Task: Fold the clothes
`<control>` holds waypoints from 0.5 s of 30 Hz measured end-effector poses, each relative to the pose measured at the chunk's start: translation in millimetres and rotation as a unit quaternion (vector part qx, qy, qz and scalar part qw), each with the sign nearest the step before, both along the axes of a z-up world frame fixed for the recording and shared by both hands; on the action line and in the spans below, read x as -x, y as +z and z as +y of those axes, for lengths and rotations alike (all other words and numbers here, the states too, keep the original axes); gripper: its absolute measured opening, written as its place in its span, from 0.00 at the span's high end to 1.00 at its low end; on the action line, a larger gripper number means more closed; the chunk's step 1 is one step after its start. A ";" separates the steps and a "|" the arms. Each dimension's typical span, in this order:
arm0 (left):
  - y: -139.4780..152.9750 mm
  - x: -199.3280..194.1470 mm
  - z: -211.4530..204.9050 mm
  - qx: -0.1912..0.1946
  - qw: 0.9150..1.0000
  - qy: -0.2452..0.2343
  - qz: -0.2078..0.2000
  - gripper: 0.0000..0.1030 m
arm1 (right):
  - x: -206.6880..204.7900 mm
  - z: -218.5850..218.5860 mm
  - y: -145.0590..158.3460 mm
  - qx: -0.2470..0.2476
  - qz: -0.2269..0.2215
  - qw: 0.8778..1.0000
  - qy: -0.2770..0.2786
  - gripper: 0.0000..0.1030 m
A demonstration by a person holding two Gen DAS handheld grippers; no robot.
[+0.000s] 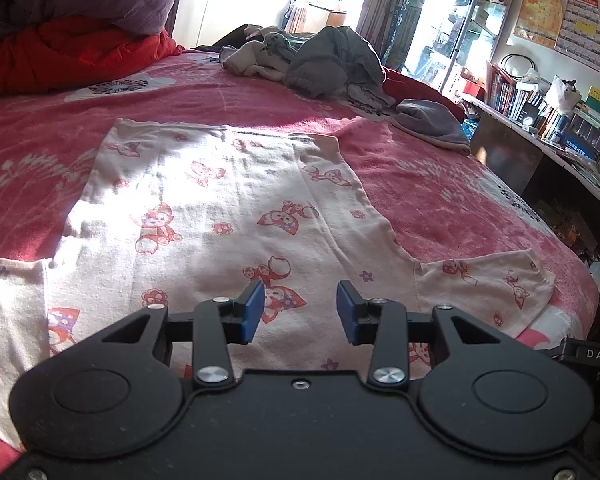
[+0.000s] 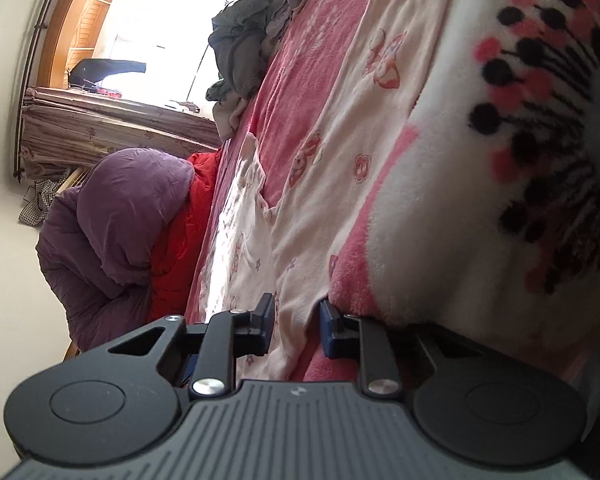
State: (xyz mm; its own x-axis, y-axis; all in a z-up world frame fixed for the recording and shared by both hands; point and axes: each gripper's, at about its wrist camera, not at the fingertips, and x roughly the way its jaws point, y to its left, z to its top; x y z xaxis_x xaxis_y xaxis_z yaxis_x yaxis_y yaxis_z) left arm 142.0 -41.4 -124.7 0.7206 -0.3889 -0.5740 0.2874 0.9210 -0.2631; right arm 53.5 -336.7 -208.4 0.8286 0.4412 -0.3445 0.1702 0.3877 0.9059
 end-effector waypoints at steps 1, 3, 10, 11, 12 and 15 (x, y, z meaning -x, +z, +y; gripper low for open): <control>-0.1 -0.3 -0.7 0.000 1.000 -0.001 0.000 0.63 | -2.9 1.7 1.1 0.006 -0.001 1.000 0.004 0.74; -0.7 0.1 -2.4 -0.002 1.000 -0.004 0.000 0.63 | -3.2 5.2 5.7 0.012 -0.010 1.000 0.013 0.66; -0.3 2.9 -7.1 -0.010 1.000 -0.014 -0.007 0.63 | -4.0 19.0 25.0 0.077 -0.026 0.996 0.033 0.62; 0.8 3.2 -7.3 -0.011 1.000 -0.015 -0.009 0.63 | -4.3 19.4 26.4 0.082 -0.028 0.996 0.032 0.66; 1.7 3.4 -7.5 -0.012 1.000 -0.015 -0.011 0.63 | -4.5 19.8 27.7 0.086 -0.030 0.995 0.032 0.66; 4.3 -0.3 -7.7 -0.005 1.000 -0.012 -0.007 0.63 | -5.3 24.9 32.9 0.108 -0.040 0.993 0.041 0.66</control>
State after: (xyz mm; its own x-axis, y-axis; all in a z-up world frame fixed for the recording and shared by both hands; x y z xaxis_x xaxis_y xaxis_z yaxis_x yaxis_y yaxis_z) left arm 142.3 -49.2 -120.4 0.7189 -0.4008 -0.5679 0.3132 0.9162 -0.2501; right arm 58.8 -311.9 -175.5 0.8217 0.4310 -0.3730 0.0616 0.5835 0.8098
